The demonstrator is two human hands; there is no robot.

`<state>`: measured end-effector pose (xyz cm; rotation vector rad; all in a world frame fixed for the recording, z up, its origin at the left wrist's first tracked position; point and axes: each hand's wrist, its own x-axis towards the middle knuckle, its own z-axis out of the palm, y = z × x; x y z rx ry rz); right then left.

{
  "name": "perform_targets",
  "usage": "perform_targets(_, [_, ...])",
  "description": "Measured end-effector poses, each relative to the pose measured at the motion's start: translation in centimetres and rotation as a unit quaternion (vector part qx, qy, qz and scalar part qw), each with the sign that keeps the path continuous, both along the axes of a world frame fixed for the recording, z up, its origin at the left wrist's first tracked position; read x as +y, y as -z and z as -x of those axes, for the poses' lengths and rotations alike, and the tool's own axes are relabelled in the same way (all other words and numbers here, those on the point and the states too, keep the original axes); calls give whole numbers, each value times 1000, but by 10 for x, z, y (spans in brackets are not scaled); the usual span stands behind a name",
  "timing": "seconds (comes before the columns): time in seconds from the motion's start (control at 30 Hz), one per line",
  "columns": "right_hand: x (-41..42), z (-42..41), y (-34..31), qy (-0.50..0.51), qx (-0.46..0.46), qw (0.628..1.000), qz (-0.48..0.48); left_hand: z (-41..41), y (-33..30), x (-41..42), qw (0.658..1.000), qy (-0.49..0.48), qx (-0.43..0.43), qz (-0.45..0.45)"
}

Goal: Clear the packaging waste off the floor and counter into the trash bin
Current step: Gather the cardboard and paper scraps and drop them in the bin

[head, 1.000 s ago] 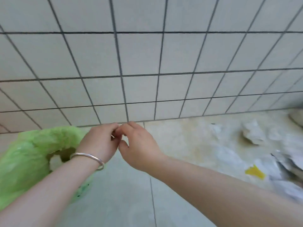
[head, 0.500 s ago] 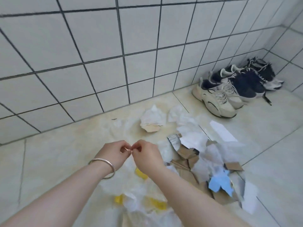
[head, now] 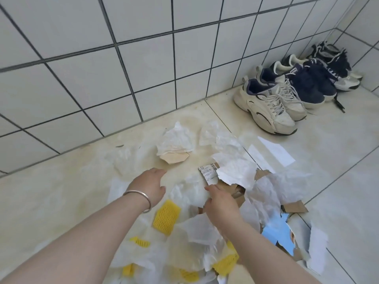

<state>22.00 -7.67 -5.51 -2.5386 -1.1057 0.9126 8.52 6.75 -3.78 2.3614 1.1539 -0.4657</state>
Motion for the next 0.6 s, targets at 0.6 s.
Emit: perform_targets(0.6, [30, -33, 65, 91, -171, 977, 90, -75, 86, 78, 982, 137, 75, -108])
